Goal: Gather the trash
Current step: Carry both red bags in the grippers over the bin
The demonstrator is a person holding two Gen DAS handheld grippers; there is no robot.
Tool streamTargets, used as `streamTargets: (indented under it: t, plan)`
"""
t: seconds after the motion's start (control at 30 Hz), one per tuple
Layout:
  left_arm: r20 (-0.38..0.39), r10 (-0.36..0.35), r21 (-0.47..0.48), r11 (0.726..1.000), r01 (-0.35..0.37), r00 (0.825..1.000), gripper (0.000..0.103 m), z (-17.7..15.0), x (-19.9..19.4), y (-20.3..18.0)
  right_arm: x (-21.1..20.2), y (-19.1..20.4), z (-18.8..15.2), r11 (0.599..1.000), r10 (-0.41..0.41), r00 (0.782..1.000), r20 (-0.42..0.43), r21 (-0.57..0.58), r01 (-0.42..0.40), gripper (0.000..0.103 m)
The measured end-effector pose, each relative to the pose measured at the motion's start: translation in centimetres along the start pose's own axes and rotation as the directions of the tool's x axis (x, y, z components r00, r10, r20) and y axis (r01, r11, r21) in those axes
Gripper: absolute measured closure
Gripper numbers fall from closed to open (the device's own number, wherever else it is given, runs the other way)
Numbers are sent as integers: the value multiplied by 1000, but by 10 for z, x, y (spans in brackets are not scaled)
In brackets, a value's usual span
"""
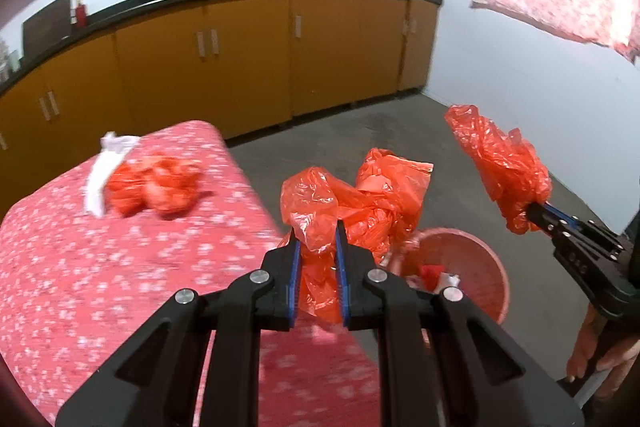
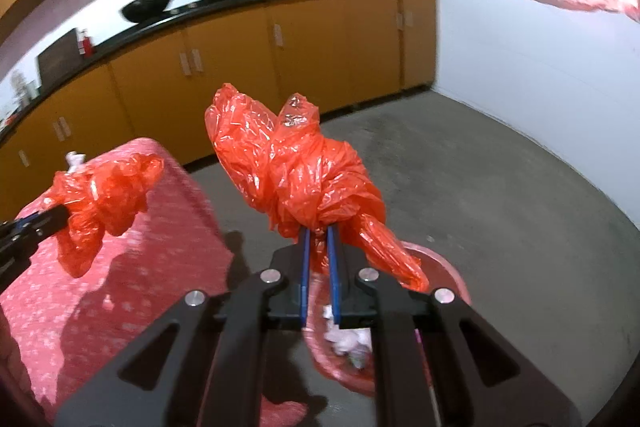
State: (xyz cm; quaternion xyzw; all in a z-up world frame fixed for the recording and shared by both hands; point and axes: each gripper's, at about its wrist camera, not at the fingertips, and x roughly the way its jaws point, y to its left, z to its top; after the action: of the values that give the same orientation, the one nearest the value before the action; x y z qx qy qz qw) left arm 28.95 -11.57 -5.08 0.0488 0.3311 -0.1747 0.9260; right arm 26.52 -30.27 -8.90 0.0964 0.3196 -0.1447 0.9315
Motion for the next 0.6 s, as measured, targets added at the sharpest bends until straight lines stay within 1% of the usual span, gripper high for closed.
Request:
streamTargets:
  t: [0.23, 0.37, 0.47, 0.6]
  plan:
    - [-36, -62, 46, 997, 64, 997, 88, -3, 25, -51, 17, -47, -10, 994, -87, 996, -30, 63, 89, 93]
    - [-64, -87, 72, 993, 92, 994, 88, -7, 39, -75, 27, -70, -19, 987, -120, 991, -58, 96, 126, 93]
    - [-89, -97, 99, 989, 106, 991, 88, -11, 50, -97, 35, -84, -26, 983, -132, 988, -85, 121, 142, 93]
    - [-121, -100, 118, 986, 114, 988, 88, -16, 66, -114, 46, -95, -36, 979, -141, 983, -120, 131, 157, 93]
